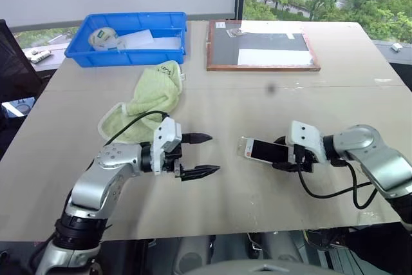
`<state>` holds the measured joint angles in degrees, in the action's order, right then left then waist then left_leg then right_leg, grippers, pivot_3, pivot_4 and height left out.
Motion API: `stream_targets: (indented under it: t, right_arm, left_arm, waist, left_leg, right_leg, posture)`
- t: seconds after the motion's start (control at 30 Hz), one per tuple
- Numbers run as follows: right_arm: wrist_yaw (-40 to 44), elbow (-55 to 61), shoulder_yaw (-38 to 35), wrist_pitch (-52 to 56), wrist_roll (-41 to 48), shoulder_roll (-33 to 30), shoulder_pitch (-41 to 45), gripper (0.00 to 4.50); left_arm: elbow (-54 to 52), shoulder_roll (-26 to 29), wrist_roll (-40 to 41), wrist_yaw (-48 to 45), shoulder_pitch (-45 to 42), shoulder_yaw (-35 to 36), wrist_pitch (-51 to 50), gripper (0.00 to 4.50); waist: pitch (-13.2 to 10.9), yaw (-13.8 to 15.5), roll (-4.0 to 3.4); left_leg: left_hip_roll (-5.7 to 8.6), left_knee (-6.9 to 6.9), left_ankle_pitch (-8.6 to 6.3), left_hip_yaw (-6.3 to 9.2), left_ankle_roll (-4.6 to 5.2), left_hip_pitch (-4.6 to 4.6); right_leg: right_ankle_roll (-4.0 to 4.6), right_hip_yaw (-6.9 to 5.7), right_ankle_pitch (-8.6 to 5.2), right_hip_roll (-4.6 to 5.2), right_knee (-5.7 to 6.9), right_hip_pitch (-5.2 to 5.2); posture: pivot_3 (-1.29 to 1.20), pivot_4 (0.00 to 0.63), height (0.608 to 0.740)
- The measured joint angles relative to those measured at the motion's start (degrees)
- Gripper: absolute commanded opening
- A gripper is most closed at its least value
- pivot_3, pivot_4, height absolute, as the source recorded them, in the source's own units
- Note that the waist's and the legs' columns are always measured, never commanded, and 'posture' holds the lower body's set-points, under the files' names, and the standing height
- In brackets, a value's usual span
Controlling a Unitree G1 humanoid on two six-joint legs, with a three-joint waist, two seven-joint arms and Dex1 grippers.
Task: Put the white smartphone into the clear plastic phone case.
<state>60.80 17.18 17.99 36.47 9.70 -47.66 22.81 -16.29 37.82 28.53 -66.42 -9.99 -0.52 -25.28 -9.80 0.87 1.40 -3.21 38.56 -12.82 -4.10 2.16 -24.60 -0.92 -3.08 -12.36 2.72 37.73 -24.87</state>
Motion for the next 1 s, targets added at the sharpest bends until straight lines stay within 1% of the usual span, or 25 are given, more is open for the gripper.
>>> stream_targets:
  t: [0.2, 0.37, 0.6, 0.97, 1.0]
  right_arm:
    - [0.0, 0.0, 0.2, -1.6, -1.2, -0.4, 0.0, 2.93]
    - [0.7, 0.3, 1.8, -4.3, -3.3, -1.4, 0.5, 2.93]
    - [2.3, 0.3, 4.1, -4.2, -5.2, -1.2, 2.9, 2.93]
    - [3.2, 2.0, 6.2, 2.2, -7.0, -0.7, 5.1, 2.91]
    - [3.2, 2.0, 6.0, 2.6, -7.0, -0.5, 5.1, 3.41]
  left_arm:
    - [0.1, -0.1, -0.1, 0.4, 0.1, -0.1, 0.8, 4.50]
    - [0.1, -0.1, -0.3, 0.4, 0.2, -0.3, 0.9, 4.50]
    - [0.9, -0.1, -0.4, 0.5, 0.3, -0.7, 1.6, 4.50]
    - [1.1, -0.1, -0.4, 1.4, 0.5, -1.8, 2.1, 4.50]
    - [1.1, -0.1, -0.4, 1.5, 0.5, -1.8, 2.2, 4.50]
  waist:
    - [0.0, 0.0, 0.00]
    - [0.0, 0.0, 0.01]
    - [0.0, -0.1, 0.02]
    - [0.1, -0.1, 0.06]
    - [0.1, -0.1, 0.06]
  left_leg:
    - [0.00, 0.00, 0.00, -0.01, 0.00, -0.01]
    - [0.00, 0.00, 0.00, -0.01, 0.00, 0.01]
    - [-0.01, 0.00, 0.00, -0.01, 0.00, 0.02]
    - [-0.03, -0.01, 0.00, 0.00, -0.01, 0.03]
    - [-0.04, -0.01, 0.00, 0.00, -0.01, 0.04]
  right_leg:
    - [0.00, 0.01, 0.00, 0.00, 0.00, 0.00]
    - [0.00, 0.00, 0.00, 0.00, -0.01, 0.00]
    - [0.00, 0.00, 0.00, 0.00, -0.01, 0.01]
    - [0.00, -0.02, 0.00, 0.02, -0.01, 0.01]
    - [0.00, -0.02, 0.00, 0.02, -0.01, 0.01]
  posture:
    - [0.00, 0.150, 0.740]
    - [0.00, 0.150, 0.740]
    - [0.00, 0.150, 0.740]
    - [0.00, 0.150, 0.740]
    - [0.00, 0.150, 0.740]
